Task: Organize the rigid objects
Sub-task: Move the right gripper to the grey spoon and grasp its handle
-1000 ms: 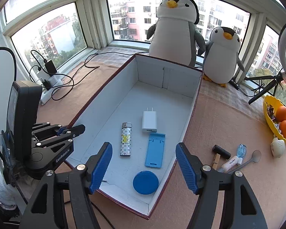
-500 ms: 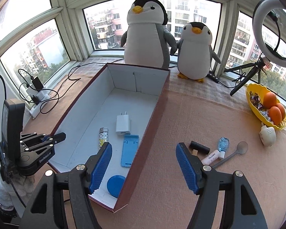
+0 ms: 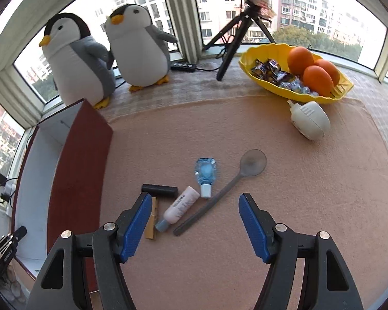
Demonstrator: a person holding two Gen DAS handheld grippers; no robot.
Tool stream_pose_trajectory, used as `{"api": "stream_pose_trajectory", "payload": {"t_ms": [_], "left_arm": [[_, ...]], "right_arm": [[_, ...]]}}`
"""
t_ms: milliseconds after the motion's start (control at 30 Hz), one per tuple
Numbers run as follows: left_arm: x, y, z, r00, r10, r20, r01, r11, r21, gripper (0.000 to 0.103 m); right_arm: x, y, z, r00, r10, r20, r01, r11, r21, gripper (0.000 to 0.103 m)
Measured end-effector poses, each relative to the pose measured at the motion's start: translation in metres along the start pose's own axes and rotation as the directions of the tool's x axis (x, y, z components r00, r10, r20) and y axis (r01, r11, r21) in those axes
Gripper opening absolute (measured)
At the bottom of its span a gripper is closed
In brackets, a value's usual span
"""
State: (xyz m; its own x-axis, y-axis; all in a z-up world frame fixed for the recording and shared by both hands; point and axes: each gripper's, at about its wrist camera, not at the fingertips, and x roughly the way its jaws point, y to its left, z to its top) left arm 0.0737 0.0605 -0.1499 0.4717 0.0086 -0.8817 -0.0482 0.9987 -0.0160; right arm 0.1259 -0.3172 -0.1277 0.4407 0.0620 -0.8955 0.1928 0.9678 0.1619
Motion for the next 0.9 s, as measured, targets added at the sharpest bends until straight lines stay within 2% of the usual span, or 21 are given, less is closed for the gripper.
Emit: {"api": "stream_pose_trajectory", "payload": {"t_ms": [133, 233, 267, 467, 533, 667, 767, 900], "left_arm": [[0.001, 0.001, -0.001, 1.0, -0.003, -0.01, 0.003, 1.0, -0.011, 0.007], [0.001, 0.001, -0.001, 1.0, 0.0, -0.01, -0.001, 1.0, -0.016, 0.014], [0.0, 0.001, -0.001, 1.0, 0.0, -0.01, 0.0, 1.0, -0.019, 0.019], [-0.002, 0.001, -0.001, 1.0, 0.004, -0.004, -0.005, 1.0, -0.021, 0.019], [-0.002, 0.001, -0.001, 1.0, 0.007, -0.004, -0.007, 1.0, -0.021, 0.019], [-0.001, 0.002, -0.002, 1.0, 0.011, -0.008, -0.012, 1.0, -0.024, 0.019], [-0.001, 0.002, -0.002, 1.0, 0.014, -0.008, -0.014, 1.0, -0.025, 0.019], [-0.001, 0.002, -0.002, 1.0, 0.014, -0.007, -0.014, 1.0, -0.025, 0.019]], "right_arm": [[0.021, -0.026, 0.007, 0.998, 0.021, -0.058, -0.016, 0.995, 0.094, 0.064], [0.035, -0.037, 0.011, 0.996, 0.032, -0.088, -0.019, 0.99, 0.138, 0.058], [0.04, -0.04, 0.012, 0.995, 0.034, -0.097, -0.019, 0.988, 0.15, 0.057], [0.066, -0.051, 0.017, 0.986, 0.059, -0.156, -0.026, 0.978, 0.206, 0.046], [0.073, -0.052, 0.018, 0.983, 0.063, -0.171, -0.025, 0.977, 0.214, 0.039], [0.082, -0.049, 0.02, 0.982, 0.042, -0.186, -0.004, 0.98, 0.2, 0.034], [0.086, -0.042, 0.025, 0.982, -0.006, -0.19, 0.034, 0.989, 0.143, 0.031], [0.087, -0.036, 0.028, 0.979, -0.064, -0.195, 0.078, 0.995, 0.062, 0.017]]}}
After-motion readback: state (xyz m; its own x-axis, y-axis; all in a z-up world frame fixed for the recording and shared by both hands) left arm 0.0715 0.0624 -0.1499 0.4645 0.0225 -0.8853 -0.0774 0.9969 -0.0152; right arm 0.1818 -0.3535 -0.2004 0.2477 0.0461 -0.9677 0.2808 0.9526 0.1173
